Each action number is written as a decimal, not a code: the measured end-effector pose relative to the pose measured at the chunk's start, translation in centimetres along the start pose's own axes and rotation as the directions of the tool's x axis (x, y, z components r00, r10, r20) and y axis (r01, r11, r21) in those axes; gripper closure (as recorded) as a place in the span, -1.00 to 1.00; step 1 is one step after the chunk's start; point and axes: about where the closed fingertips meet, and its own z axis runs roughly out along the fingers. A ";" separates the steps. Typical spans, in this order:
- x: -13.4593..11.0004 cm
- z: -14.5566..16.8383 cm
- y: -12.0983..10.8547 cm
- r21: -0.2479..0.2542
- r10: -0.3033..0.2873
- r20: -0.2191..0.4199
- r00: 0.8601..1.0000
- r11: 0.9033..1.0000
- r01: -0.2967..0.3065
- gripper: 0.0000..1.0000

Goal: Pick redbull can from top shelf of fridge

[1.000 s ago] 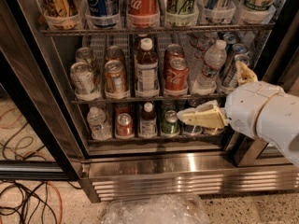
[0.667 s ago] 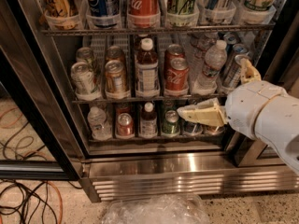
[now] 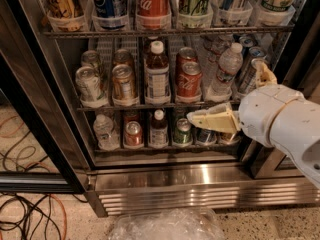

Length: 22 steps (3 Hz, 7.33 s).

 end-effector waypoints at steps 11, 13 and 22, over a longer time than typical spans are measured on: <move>-4.4 1.9 -2.7 0.232 0.225 0.353 0.908 0.919 -0.318 -1.00; -4.6 2.0 -3.5 0.165 0.218 0.381 0.899 0.940 -0.298 -1.00; -9.8 3.4 -11.8 0.108 0.154 0.469 0.870 0.967 -0.230 -1.00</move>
Offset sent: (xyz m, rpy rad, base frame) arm 0.0429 -0.0240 0.0283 0.3450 -0.2803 -0.2634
